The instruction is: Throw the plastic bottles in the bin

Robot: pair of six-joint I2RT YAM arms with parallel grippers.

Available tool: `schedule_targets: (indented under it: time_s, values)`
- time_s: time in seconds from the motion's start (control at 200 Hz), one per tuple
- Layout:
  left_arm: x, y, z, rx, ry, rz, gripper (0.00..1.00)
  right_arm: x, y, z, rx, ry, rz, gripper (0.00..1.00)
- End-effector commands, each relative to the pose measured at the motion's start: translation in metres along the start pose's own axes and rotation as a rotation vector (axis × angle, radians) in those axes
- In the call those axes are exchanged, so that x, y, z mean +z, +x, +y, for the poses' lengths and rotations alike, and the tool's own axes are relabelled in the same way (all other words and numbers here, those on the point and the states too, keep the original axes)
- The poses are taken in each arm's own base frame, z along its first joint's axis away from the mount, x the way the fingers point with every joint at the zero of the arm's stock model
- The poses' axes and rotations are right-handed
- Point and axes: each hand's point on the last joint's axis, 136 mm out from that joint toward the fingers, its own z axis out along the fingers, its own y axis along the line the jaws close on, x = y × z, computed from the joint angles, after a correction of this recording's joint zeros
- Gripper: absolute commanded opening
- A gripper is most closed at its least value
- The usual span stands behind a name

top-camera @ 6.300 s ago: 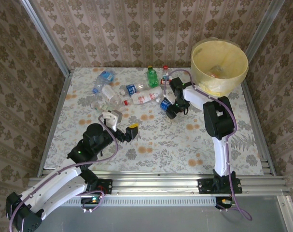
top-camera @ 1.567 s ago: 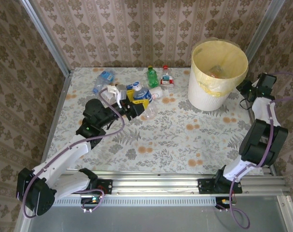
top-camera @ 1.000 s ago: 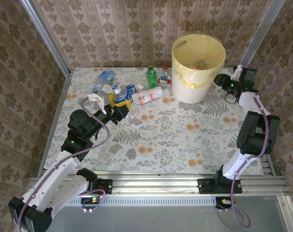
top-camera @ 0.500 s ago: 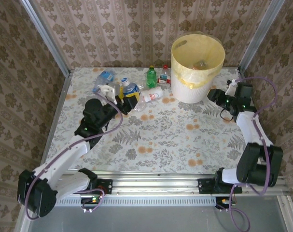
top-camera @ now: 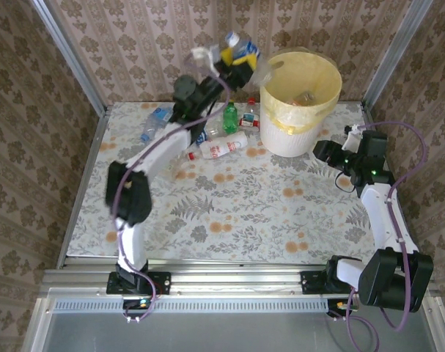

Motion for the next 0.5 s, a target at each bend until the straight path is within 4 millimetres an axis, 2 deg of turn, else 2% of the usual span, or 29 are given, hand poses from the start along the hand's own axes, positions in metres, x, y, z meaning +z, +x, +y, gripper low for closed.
schedule_targets:
  time_s: [0.0,0.09,0.215,0.345,0.39,0.4,0.435,0.495]
  values:
    - [0.025,0.013,-0.002,-0.183,0.108,0.027,1.0,-0.004,0.006,0.011,-0.029,-0.042,0.027,0.59]
    - [0.012,0.018,0.01,-0.21,0.058,0.065,1.0,-0.009,0.006,0.021,-0.035,-0.076,0.013,0.61]
    - [-0.025,-0.008,0.008,-0.112,-0.067,0.123,1.0,-0.012,0.01,0.026,-0.031,-0.096,0.023,0.62]
    - [-0.079,-0.052,-0.005,-0.073,-0.148,0.098,1.0,-0.013,0.01,0.031,-0.035,-0.115,0.018,0.63]
    - [-0.096,-0.056,-0.014,-0.053,-0.179,0.113,1.0,-0.013,0.01,0.033,-0.036,-0.117,0.022,0.63]
    - [-0.104,-0.06,-0.007,-0.038,-0.206,0.114,1.0,-0.012,0.01,0.034,-0.036,-0.118,0.023,0.63]
    - [-0.119,-0.066,-0.009,-0.016,-0.248,0.129,1.0,-0.012,0.011,0.034,-0.034,-0.12,0.026,0.63]
    - [-0.145,-0.063,-0.014,0.011,-0.308,0.175,1.0,-0.01,0.014,0.036,-0.035,-0.121,0.041,0.64]
